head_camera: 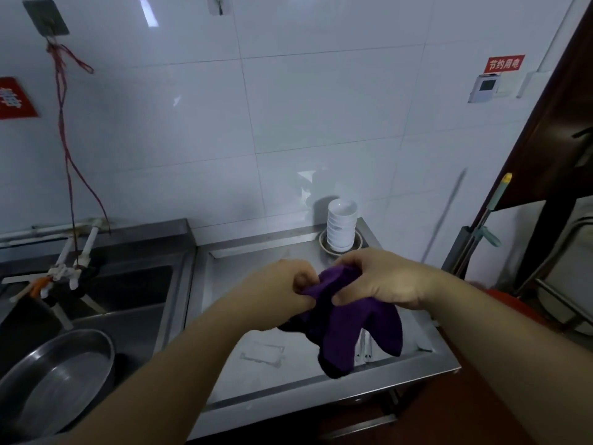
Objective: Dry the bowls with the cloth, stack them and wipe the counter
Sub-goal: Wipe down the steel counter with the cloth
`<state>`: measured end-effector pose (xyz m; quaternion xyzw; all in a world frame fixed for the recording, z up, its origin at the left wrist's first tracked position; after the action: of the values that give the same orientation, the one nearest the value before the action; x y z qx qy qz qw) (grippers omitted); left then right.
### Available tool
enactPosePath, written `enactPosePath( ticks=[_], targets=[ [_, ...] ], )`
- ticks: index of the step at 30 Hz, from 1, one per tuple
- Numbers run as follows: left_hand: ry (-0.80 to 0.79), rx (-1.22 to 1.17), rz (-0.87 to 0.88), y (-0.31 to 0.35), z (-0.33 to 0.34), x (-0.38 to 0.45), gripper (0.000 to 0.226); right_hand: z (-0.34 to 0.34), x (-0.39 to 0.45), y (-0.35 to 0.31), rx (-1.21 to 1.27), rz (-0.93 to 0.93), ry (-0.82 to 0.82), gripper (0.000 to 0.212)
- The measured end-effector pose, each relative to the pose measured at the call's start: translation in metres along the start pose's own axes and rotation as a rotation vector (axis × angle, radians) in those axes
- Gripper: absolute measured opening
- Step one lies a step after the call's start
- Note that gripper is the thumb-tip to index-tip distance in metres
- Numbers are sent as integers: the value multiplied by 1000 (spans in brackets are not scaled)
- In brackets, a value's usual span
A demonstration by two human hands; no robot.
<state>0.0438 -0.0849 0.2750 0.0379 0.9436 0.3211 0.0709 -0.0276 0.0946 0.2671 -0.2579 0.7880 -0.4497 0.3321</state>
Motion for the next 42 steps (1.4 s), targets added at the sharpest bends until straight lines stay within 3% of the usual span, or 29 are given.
enactPosePath(
  ticks=[7,10,15,24,30,42],
  targets=[
    [154,52,21,6,-42,0,18,-11,-17,10,-510,-106,131,23],
    [203,53,44,8,-60,1,19,-24,-17,26,-698,-68,161,21],
    [226,35,9,-10,-70,5,18,-55,-21,71,-635,45,260,4],
    [159,82,-26,-42,-32,21,15,-77,-23,110,-403,45,564,9],
    [115,84,-105,-57,13,33,3,-100,-42,147,-441,87,729,14],
    [-202,91,-383,-75,171,76,19,-125,-36,288,-376,237,183,18]
  ],
)
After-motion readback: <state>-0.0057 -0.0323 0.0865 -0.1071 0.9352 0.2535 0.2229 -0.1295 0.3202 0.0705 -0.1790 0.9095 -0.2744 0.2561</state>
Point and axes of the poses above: each hand's wrist, its own x-axis towards the middle knuckle, its own z-axis out of the palm, y = z × x, the point moved 5 cm from there along x, towards the middle knuckle
